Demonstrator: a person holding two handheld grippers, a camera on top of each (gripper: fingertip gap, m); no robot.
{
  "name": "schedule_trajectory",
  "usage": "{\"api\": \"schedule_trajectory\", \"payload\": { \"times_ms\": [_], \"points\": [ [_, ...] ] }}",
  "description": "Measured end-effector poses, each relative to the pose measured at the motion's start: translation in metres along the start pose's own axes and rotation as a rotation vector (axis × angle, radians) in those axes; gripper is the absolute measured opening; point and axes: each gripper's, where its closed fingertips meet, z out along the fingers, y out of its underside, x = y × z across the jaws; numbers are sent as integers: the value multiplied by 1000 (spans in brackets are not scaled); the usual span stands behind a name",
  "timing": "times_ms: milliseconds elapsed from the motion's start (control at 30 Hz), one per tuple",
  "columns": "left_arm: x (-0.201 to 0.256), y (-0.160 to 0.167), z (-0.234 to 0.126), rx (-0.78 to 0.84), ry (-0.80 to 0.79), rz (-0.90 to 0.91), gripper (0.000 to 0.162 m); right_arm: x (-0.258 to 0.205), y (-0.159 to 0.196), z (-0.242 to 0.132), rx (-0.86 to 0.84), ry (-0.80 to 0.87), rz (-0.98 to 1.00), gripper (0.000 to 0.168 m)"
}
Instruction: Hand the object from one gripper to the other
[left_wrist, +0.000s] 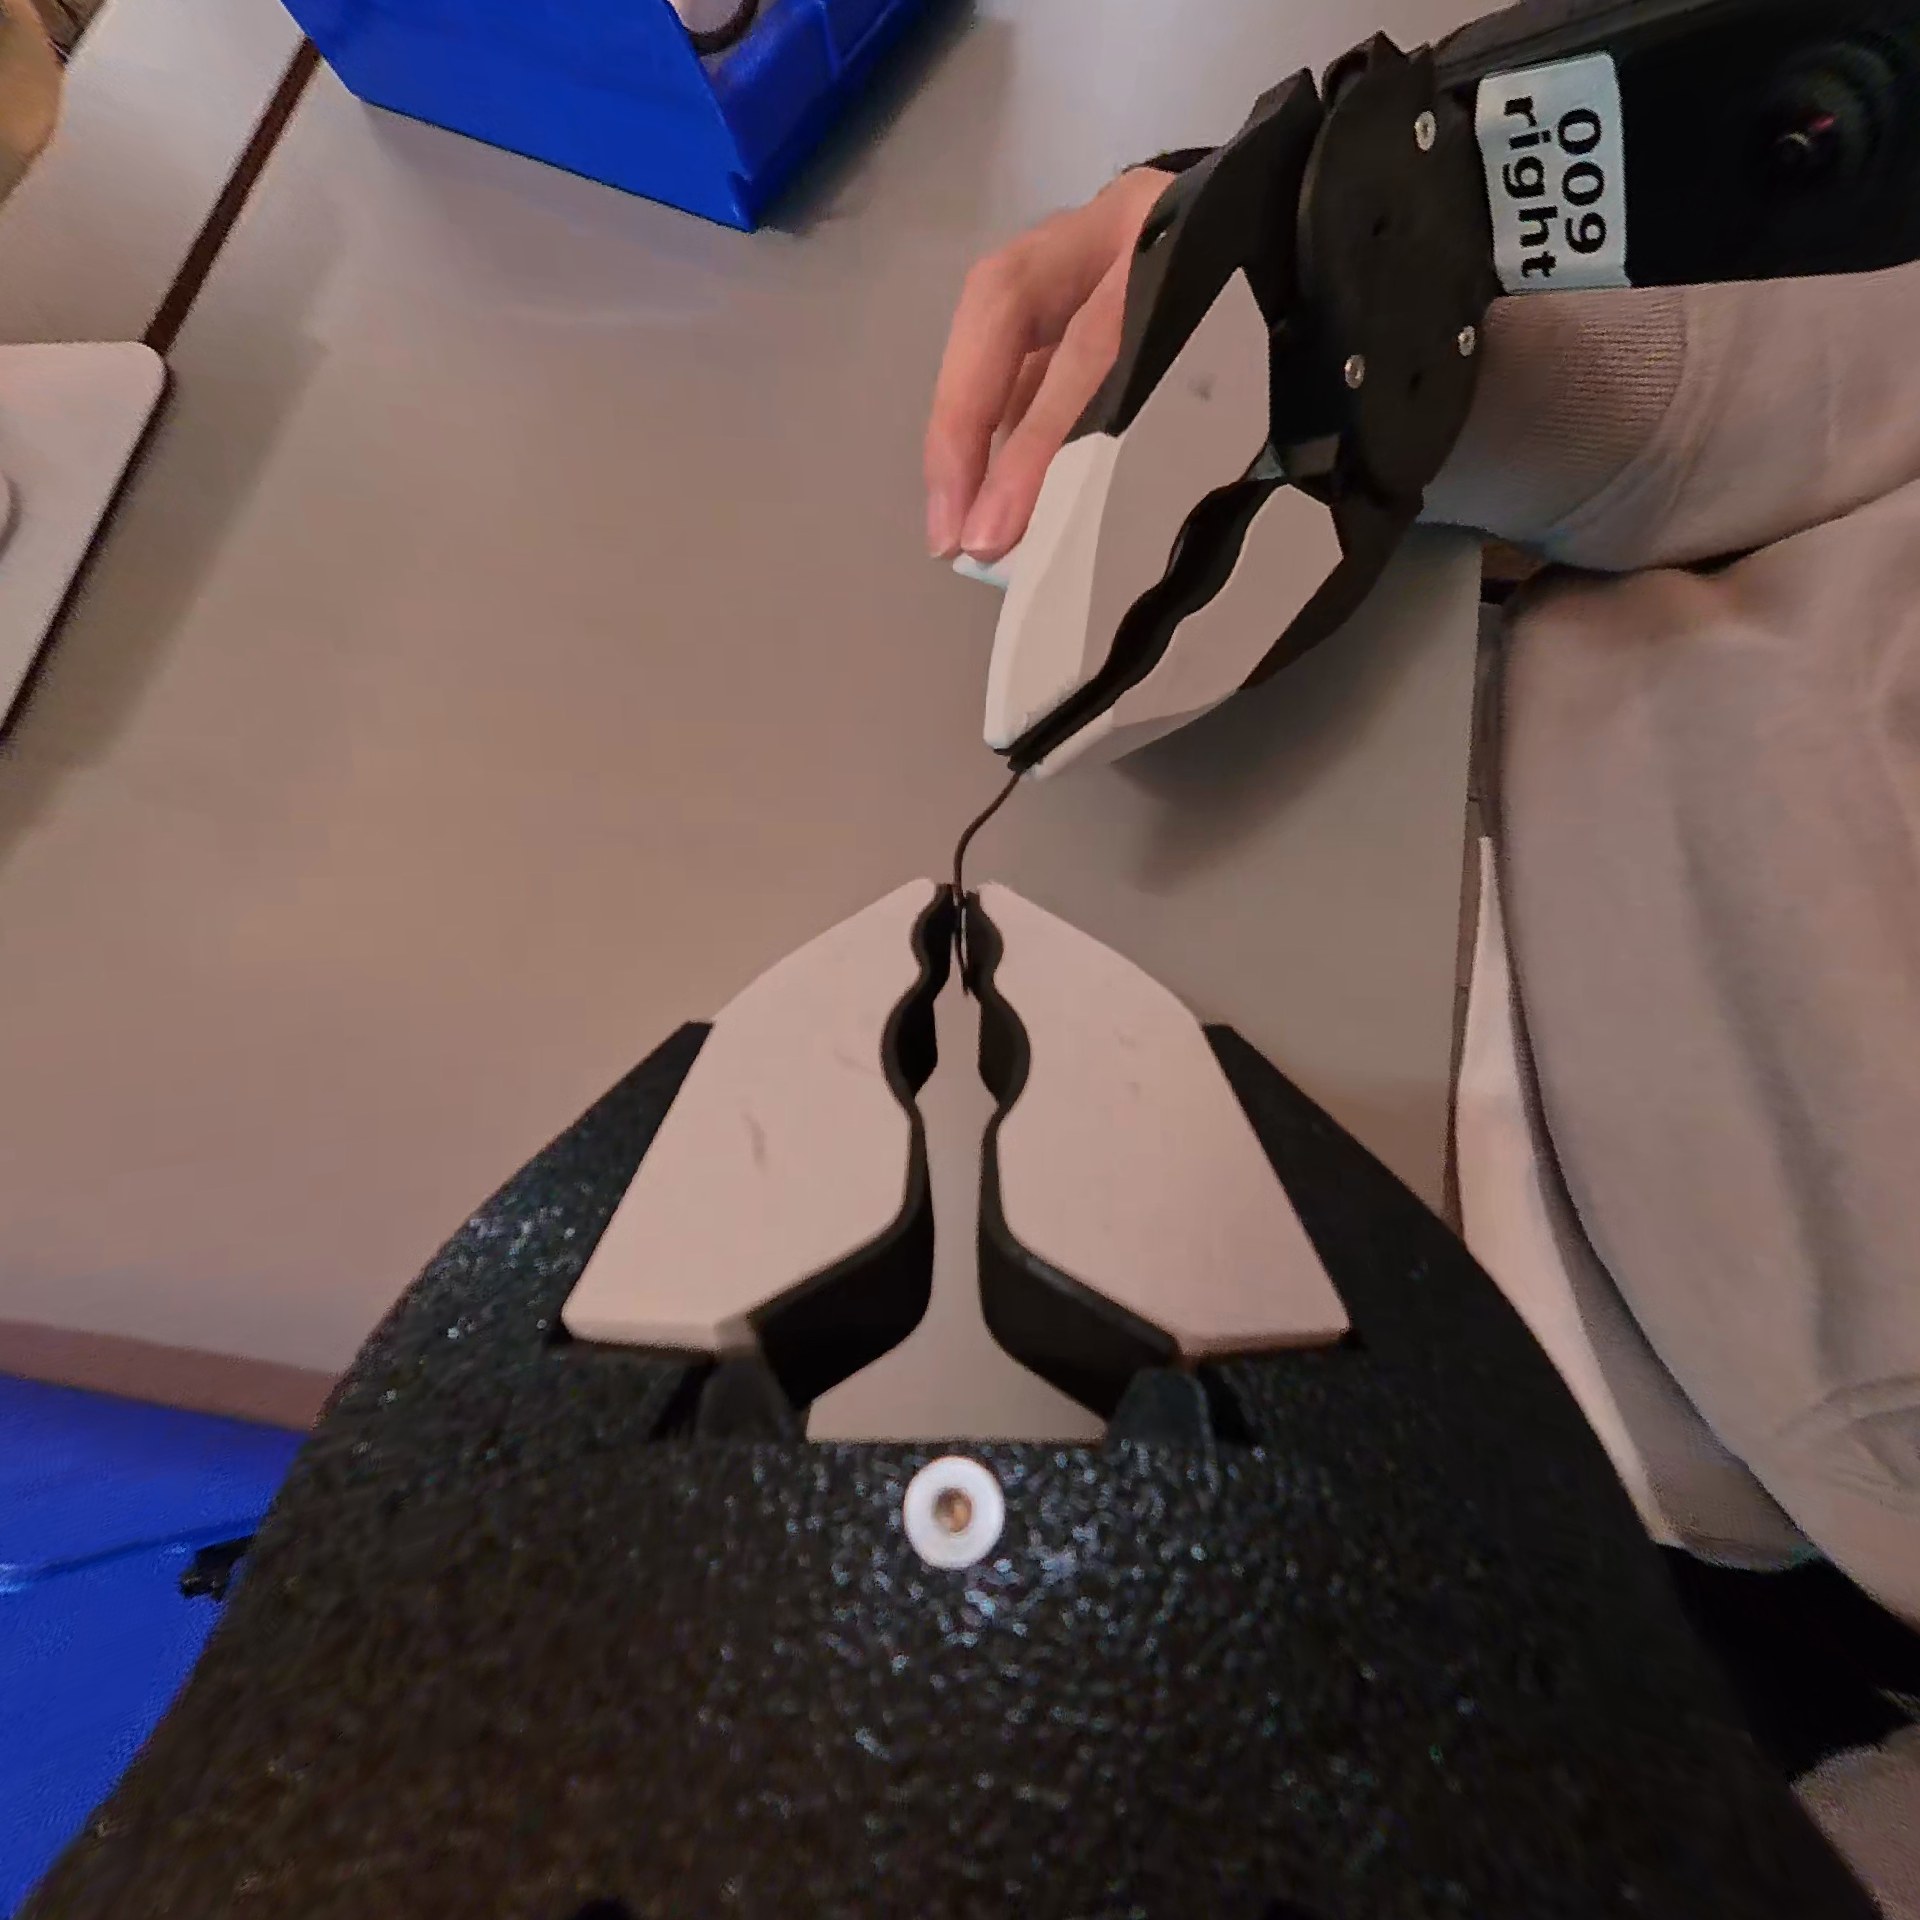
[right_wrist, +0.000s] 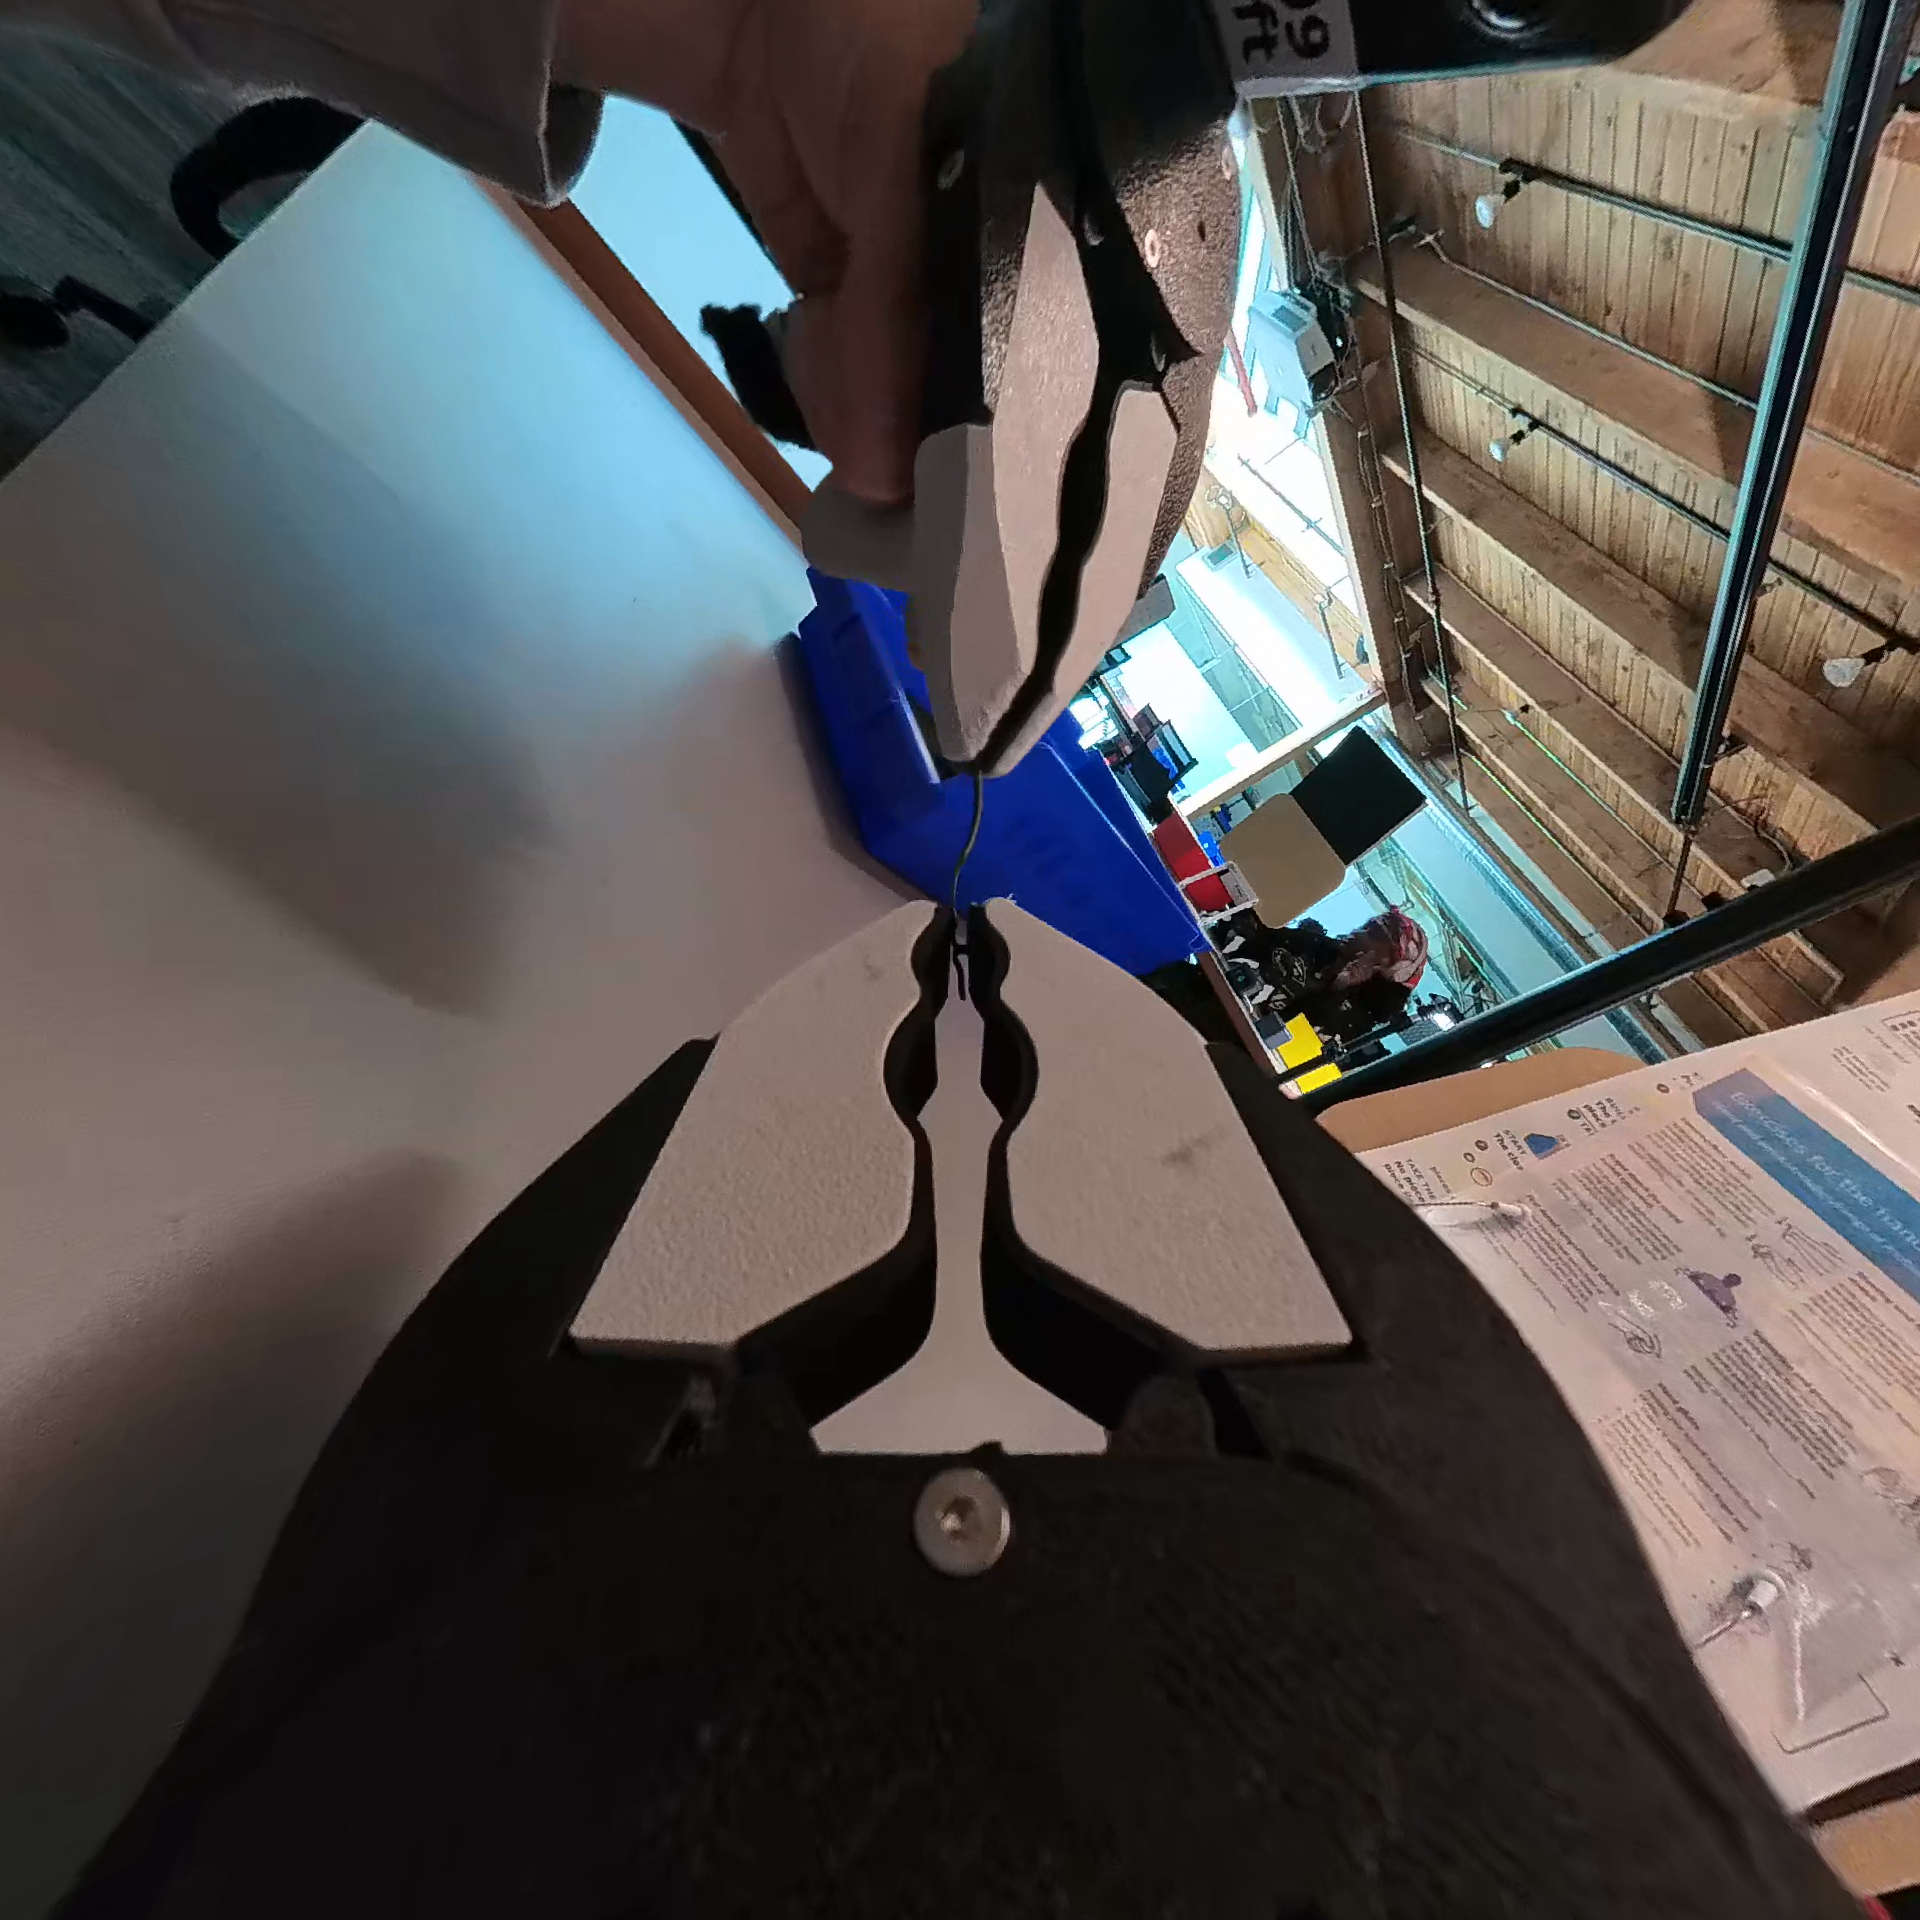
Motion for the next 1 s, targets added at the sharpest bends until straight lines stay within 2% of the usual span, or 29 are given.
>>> {"api": "schedule_trajectory", "payload": {
  "times_ms": [33, 233, 333, 433, 500, 633, 700, 833, 1000],
  "points": [
    [-2, -1, 0, 6, -19, 9, 2, 0, 0, 0, 2, -4, 19, 3],
    [-20, -13, -2, 60, -195, 110, 31, 8, 0, -2, 18, -15, 234, 2],
    [-25, -29, -11, 127, -295, 228, 32, 16, 2, -4, 36, -7, 390, 2],
    [-27, -50, -19, 196, -449, 426, 33, 24, 5, -5, 63, -15, 602, 2],
    [-22, -60, -16, 237, -476, 453, 34, 33, -1, -10, 137, -13, 715, 2],
    [-26, -73, -5, 397, -347, 108, 34, 56, -15, -25, 333, 17, 885, 2],
    [-16, -79, 1, 502, -195, 3, 29, 60, -24, -32, 427, -25, 971, 2],
    [8, -92, 3, 655, 7, -4, 23, 62, -44, -44, 602, -157, 1097, 2],
    [23, -101, 1, 746, 107, -1, 13, 56, -47, -42, 595, -209, 1111, 2]
  ]
}}
